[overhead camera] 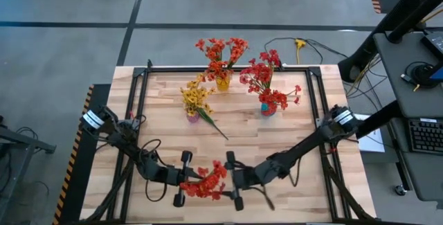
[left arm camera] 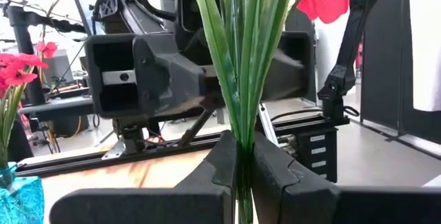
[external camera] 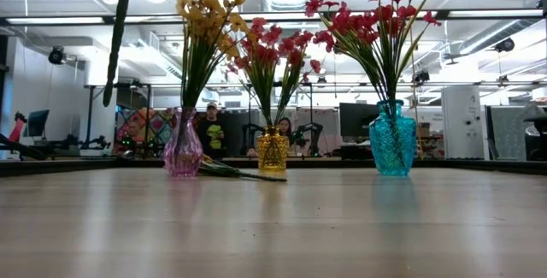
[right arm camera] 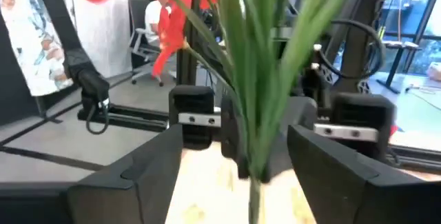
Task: Sort flowers into vase by color
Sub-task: Put the red flower into the blue vase
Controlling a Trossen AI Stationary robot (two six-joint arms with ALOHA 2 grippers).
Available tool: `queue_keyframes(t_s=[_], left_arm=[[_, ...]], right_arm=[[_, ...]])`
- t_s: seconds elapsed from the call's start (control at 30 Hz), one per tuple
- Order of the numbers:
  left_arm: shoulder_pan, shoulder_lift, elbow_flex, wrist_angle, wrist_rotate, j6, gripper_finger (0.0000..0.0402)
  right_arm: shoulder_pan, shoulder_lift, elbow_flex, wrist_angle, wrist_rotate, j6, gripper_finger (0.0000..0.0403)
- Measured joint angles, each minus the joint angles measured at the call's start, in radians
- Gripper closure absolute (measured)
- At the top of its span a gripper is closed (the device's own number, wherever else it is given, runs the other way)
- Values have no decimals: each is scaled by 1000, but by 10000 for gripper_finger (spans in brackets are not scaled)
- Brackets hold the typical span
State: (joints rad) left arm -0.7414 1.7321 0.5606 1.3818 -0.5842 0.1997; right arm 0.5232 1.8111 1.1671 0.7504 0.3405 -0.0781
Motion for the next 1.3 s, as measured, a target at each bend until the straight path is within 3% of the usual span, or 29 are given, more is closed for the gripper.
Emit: queue_keyframes(t_s=[0.2, 0.33, 0.87, 1.1, 1.3], left_arm=[[0, 0, 0, 3, 0, 0, 397], [-2, 0, 0, 3, -3, 0, 397], [3, 0, 2, 39, -81, -29, 366], [1, 0, 2, 40, -84, -61, 280], [-5, 0, 2, 41, -97, -100, 180]], right_arm=[[-4, 74, 151, -39, 33, -23, 114], [-10, 76, 210, -160, 60, -20, 120], [-21, 76, 216, -170, 58, 22, 315], [-21, 70, 216, -173, 54, -2, 379], [-22, -1, 215, -303, 47, 24, 387]])
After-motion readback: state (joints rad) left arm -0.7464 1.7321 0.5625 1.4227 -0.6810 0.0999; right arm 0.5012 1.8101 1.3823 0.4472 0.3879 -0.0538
